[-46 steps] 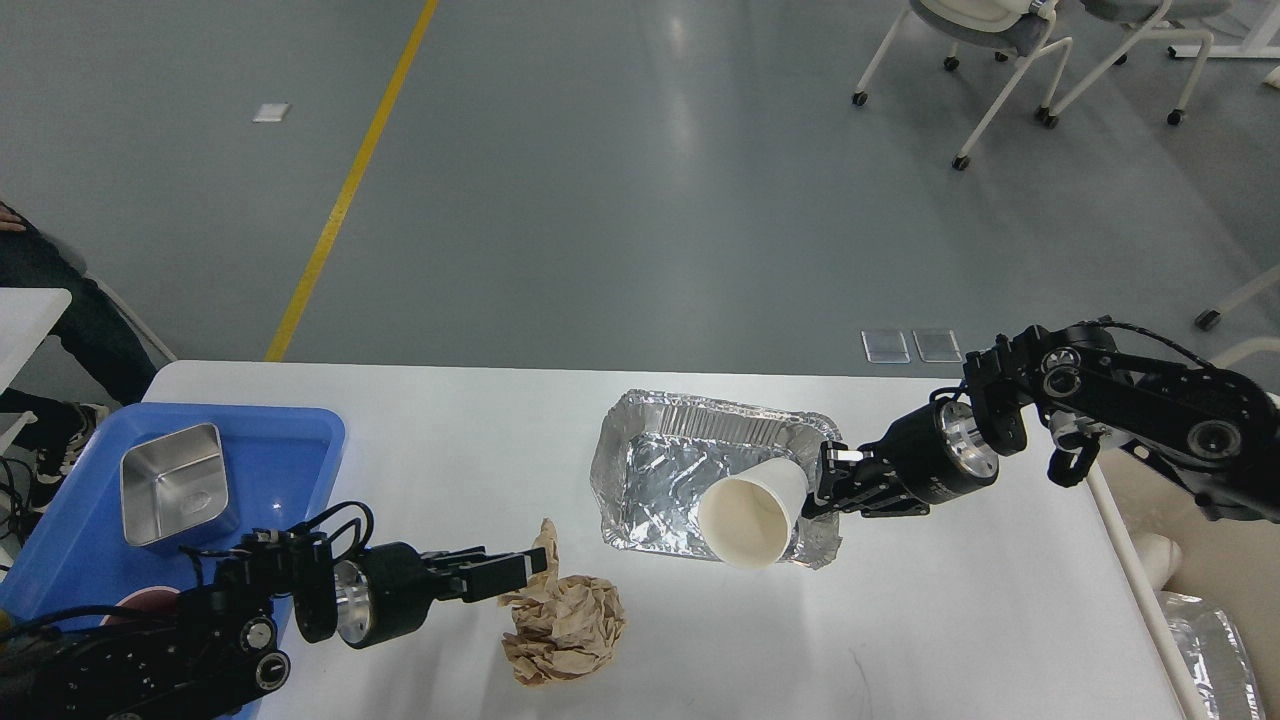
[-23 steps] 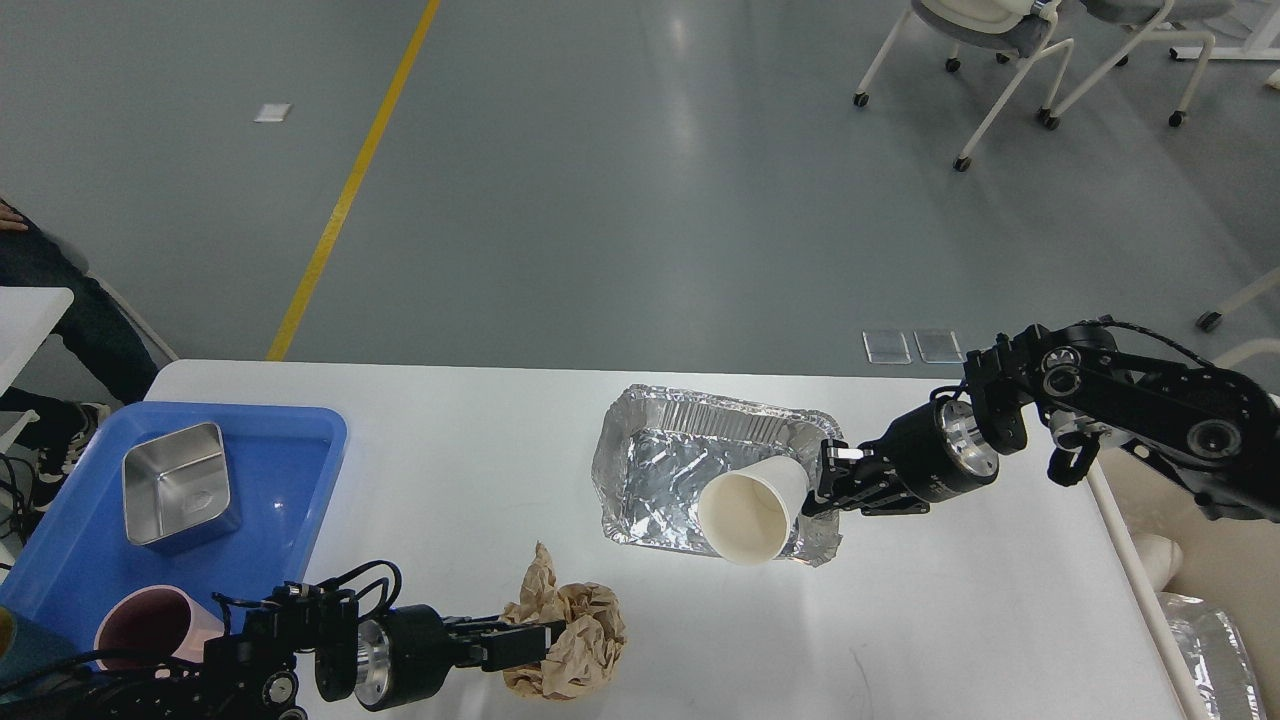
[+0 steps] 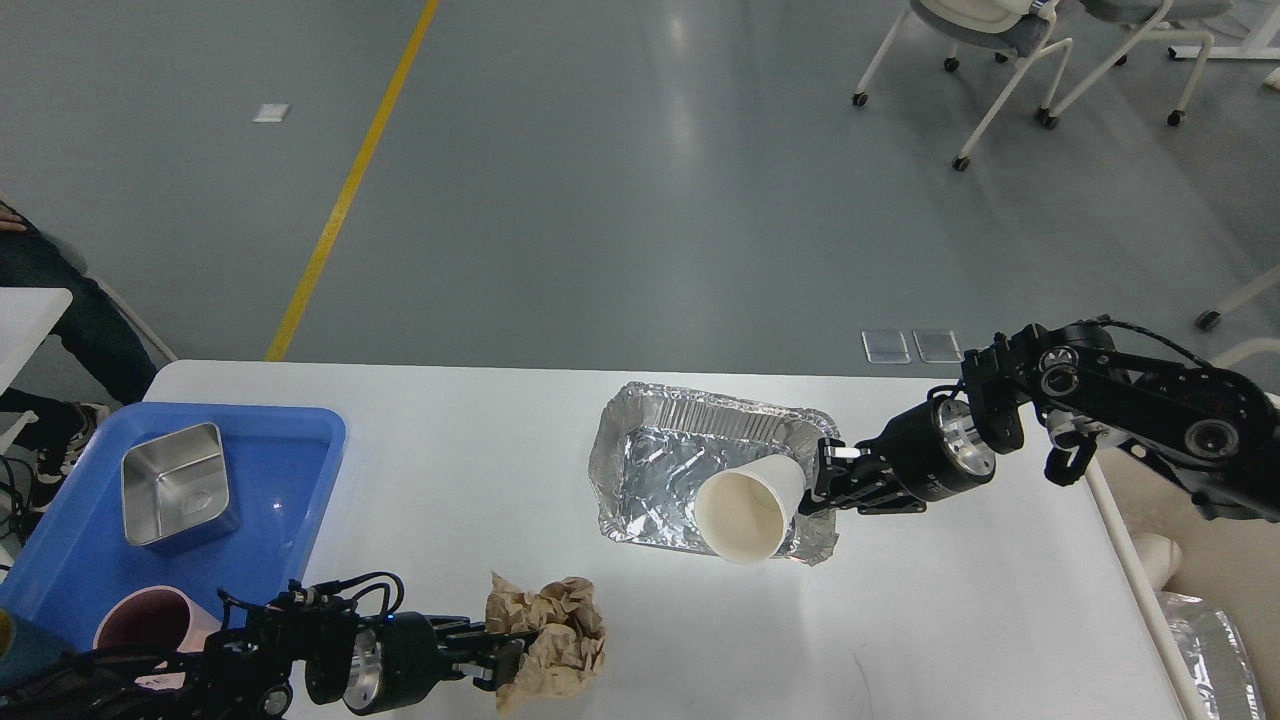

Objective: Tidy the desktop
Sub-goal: 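Lower the left gripper to the crumpled brown paper and grasp it, then lift the brown paper and drop it into the foil tray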

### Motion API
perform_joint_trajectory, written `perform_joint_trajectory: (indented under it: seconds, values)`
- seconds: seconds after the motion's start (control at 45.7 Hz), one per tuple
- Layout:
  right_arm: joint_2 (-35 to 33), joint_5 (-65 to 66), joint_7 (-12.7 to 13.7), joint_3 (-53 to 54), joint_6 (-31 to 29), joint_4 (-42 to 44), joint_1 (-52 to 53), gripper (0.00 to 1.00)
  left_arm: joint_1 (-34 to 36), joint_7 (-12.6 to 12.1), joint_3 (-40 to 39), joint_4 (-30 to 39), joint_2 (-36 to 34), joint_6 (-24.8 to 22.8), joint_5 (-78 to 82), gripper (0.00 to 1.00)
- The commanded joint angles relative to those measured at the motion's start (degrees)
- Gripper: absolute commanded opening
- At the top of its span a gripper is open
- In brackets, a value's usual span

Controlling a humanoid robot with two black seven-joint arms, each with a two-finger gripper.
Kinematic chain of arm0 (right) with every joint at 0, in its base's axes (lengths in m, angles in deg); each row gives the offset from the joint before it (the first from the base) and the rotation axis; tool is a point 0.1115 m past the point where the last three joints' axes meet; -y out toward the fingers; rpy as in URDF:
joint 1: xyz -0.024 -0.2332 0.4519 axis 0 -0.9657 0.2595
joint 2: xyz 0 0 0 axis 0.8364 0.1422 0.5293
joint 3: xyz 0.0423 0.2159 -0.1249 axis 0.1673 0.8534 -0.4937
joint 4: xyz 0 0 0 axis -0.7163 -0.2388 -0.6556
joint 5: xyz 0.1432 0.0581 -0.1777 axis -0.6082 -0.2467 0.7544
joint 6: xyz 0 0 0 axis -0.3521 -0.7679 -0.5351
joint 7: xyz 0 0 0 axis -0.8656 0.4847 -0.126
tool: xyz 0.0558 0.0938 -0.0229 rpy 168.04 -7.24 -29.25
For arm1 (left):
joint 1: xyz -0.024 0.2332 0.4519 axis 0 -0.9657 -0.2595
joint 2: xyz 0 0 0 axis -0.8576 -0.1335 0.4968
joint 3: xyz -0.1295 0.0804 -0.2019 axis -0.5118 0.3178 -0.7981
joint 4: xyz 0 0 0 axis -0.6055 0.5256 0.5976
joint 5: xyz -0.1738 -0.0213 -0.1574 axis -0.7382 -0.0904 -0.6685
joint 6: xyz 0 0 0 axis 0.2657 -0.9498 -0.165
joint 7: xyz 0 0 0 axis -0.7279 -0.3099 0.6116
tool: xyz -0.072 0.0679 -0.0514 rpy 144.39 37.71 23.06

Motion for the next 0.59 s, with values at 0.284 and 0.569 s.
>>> perform_joint_trajectory:
  seconds: [0.284, 0.569]
  values:
    - [-0.06, 0.0, -0.01, -0.01, 0.18, 0.05, -0.01, 0.0, 0.81, 4.99, -8.95, 10.15, -14.82, -7.17, -3.18, 0.01]
    - [0.29, 0.0, -0.01, -0.01, 0.35, 0.05, -0.01, 0.0, 3.44, 5.96, -16.61, 20.09, -28.8, -11.74, -3.18, 0.01]
